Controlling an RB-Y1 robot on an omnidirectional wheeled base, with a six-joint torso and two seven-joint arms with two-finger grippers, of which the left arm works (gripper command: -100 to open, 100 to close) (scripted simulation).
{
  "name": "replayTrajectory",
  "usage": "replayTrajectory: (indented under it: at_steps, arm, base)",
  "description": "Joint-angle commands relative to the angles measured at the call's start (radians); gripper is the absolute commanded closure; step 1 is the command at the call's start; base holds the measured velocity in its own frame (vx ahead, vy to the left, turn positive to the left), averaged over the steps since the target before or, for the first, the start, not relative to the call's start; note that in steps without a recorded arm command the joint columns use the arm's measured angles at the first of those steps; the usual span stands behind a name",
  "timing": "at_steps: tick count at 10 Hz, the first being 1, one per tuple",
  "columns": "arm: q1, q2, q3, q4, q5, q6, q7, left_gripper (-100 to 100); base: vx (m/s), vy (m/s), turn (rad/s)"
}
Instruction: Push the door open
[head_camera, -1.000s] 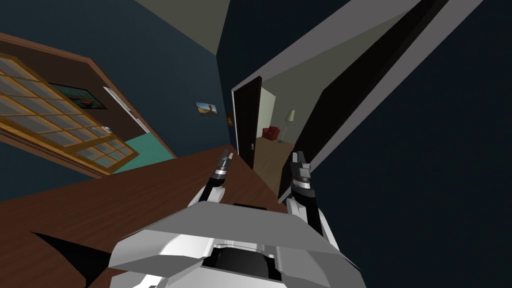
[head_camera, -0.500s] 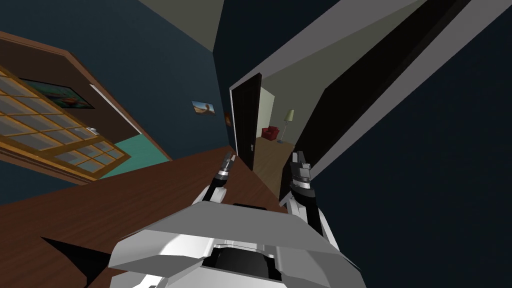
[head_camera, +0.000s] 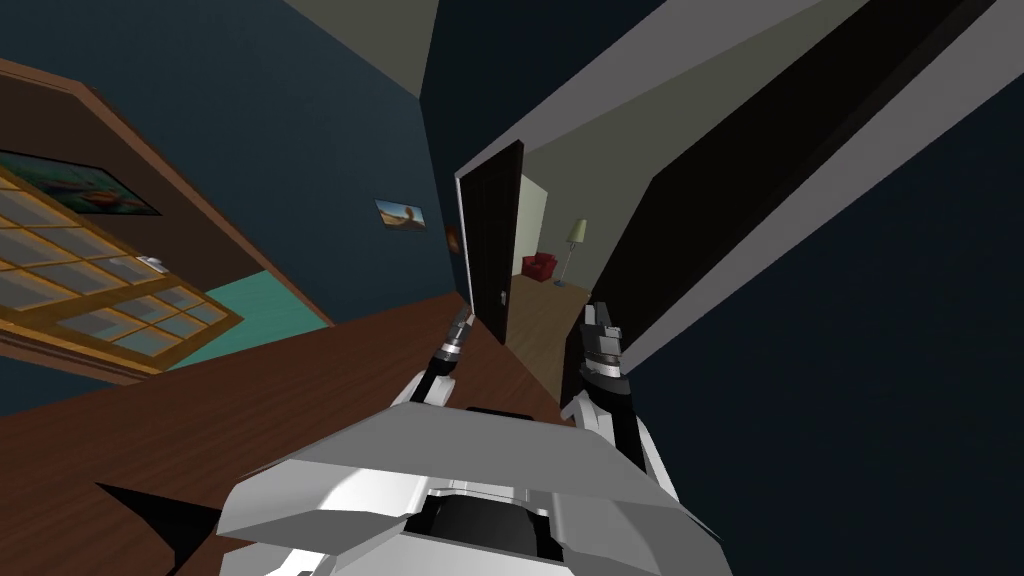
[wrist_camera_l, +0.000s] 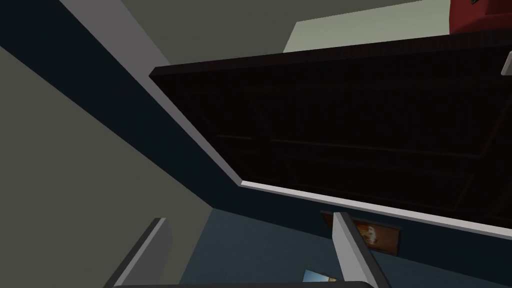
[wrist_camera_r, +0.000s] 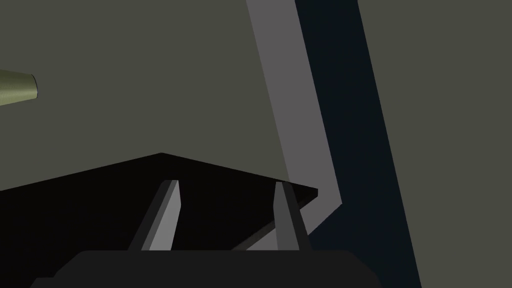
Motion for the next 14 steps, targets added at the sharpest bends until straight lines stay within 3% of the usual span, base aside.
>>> replayTrajectory:
  at_steps: [1, 14]
  arm:
    - [-0.009, 0.005, -0.006, 0.031, -0.008, -0.009, 0.012, -100]
    - [-0.095, 0.034, -0.063, 0.306, -0.082, -0.080, 0.103, -100]
  base:
    - [0.092, 0.045, -0.039]
    - [0.102, 0.049, -0.040]
